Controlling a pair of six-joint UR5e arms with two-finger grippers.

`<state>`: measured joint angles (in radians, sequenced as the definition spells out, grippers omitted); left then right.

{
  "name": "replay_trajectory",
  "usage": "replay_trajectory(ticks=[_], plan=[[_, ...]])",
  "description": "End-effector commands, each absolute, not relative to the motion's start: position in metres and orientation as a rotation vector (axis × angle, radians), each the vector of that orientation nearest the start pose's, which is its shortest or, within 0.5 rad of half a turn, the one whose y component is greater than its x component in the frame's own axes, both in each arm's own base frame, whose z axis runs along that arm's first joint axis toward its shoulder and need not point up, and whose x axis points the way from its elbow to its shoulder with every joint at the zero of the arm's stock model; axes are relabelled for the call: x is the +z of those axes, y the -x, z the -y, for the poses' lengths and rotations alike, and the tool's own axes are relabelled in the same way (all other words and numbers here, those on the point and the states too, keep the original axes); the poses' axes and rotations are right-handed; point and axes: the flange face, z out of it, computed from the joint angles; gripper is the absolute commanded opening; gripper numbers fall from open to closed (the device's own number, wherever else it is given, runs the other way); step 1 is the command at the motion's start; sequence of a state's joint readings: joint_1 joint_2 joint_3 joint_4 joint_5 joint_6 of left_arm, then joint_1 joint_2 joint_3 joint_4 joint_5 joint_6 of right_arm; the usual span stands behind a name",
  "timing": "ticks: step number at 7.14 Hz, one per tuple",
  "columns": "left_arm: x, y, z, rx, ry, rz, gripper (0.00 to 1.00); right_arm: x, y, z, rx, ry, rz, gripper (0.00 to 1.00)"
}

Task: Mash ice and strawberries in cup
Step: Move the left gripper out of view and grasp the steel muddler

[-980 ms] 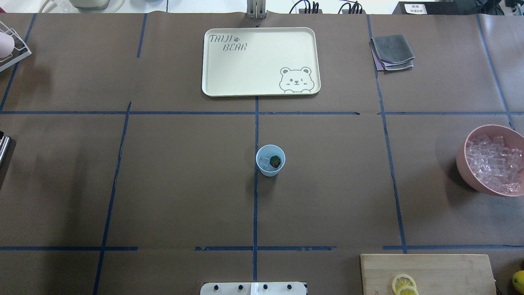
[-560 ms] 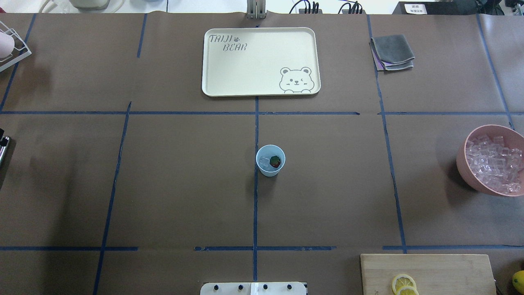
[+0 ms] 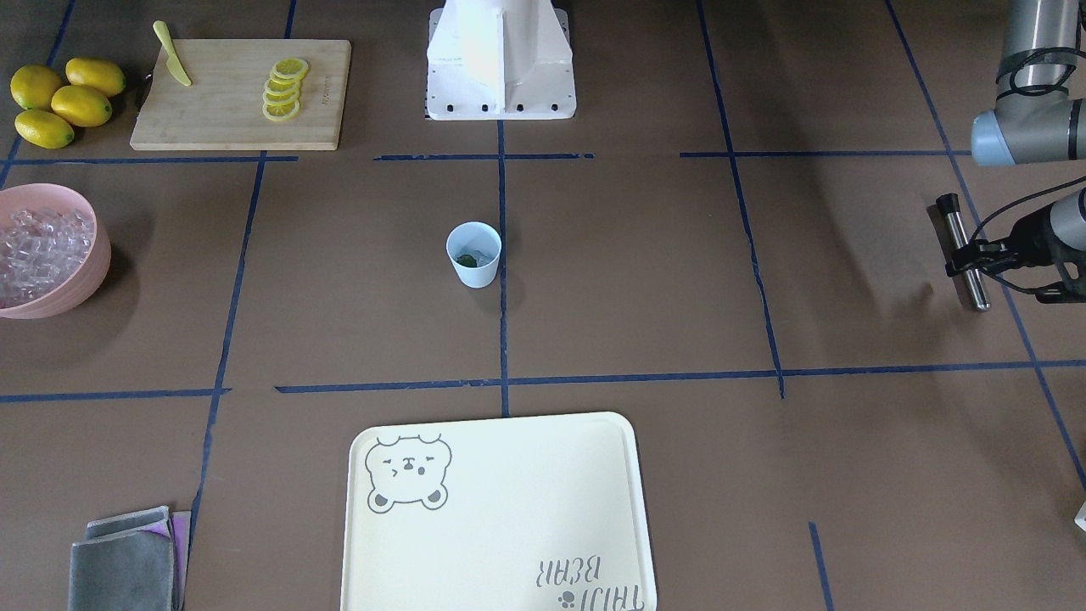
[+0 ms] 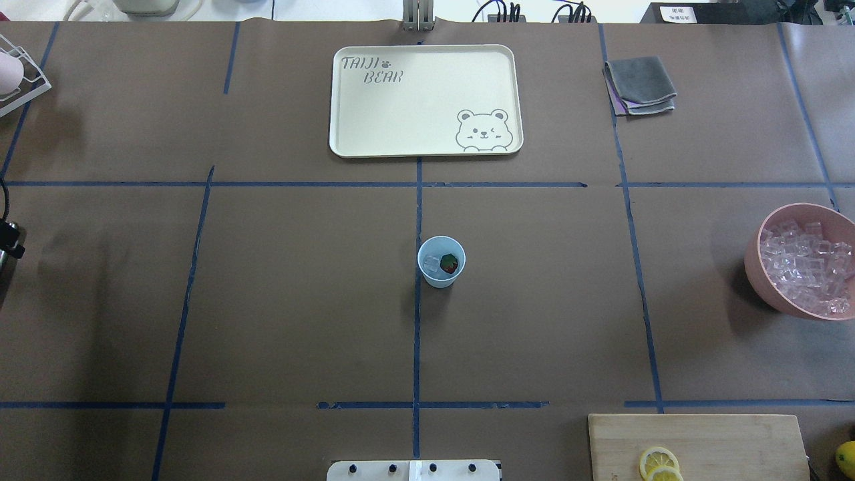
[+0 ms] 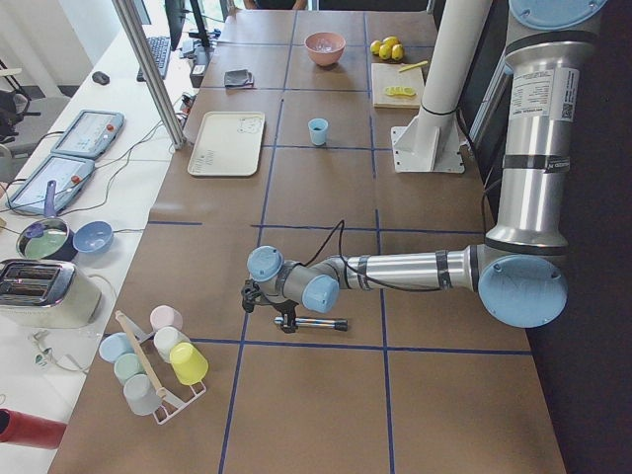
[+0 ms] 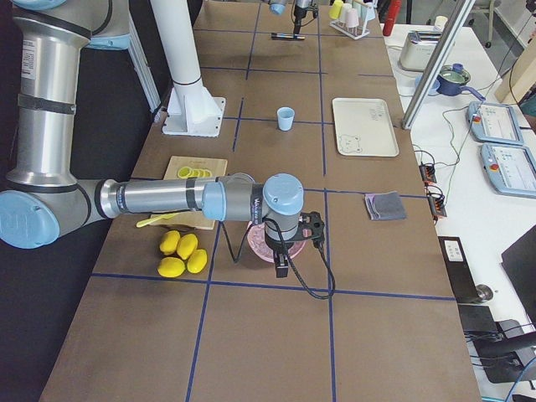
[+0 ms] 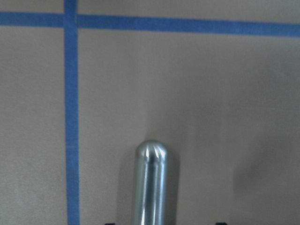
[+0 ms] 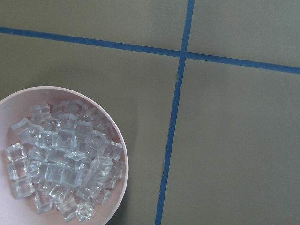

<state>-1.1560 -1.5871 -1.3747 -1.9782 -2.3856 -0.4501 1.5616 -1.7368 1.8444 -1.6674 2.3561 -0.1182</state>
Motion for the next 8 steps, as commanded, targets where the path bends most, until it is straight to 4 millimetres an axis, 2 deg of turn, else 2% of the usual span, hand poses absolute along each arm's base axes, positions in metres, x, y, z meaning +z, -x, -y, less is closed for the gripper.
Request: replay_trajectory(ticks=[1,2,3,4,6,7,8], plan=[[0.705,-0.157,0.481,0.081,0.158,-0.822,0.71,0.609,-0.059,0.421,-0.125,-0.053,0.784,1.00],[0.710,-0.156,0.477,0.106,0.154,-0.822,0.61,0.608,-0.059,0.421,-0.126,-0.054,0.784,1.00],[0.712,-0.154,0.475,0.145,0.140,-0.826,0.15,0.608,-0.059,0.421,-0.125,-0.055,0.789,1.00],[0.711,-0.155,0.476,0.147,0.138,-0.826,0.00,0.608,-0.058,0.420,-0.125,-0.053,0.792,1.00],[0.698,-0.158,0.483,0.152,0.121,-0.844,0.00,0.608,-0.058,0.420,-0.125,-0.053,0.792,1.00],[0.663,-0.162,0.490,0.163,0.075,-0.862,0.00,0.608,-0.058,0.420,-0.125,-0.053,0.793,1.00],[0.593,-0.171,0.510,0.123,0.043,-0.885,0.00,0.608,-0.058,0.420,-0.125,-0.053,0.793,1.00]])
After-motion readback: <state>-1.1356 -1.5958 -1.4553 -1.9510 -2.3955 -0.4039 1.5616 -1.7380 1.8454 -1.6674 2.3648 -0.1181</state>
